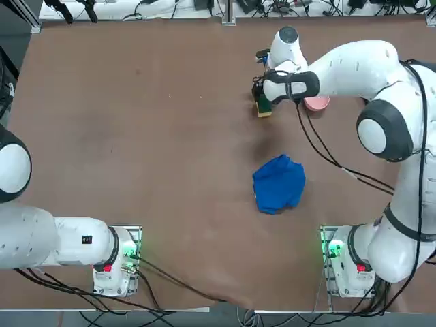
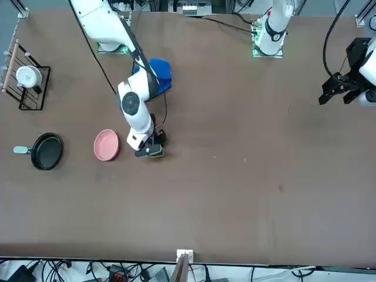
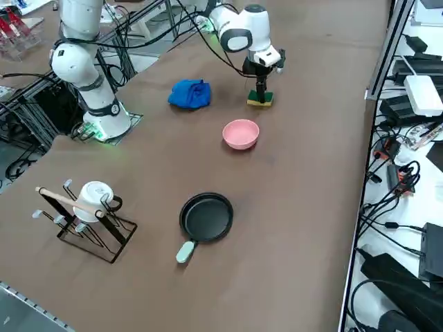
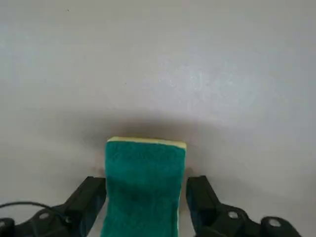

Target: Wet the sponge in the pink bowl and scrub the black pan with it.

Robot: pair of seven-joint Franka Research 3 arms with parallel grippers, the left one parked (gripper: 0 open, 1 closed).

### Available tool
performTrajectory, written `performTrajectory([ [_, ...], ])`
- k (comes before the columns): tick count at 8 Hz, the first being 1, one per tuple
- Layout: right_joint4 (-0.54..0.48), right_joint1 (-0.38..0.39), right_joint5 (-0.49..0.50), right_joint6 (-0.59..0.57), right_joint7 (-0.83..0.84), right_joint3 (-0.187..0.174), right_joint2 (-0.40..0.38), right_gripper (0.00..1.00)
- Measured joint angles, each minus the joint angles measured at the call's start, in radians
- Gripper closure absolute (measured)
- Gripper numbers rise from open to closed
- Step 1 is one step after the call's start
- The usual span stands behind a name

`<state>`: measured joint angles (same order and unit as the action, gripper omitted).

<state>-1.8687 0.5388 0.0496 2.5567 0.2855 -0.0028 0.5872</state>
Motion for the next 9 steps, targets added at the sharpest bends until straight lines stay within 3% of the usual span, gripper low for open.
performTrajectory([
  [9,0.001,0.004,0.001,0.000,0.028,0.002,0.022,0.00],
])
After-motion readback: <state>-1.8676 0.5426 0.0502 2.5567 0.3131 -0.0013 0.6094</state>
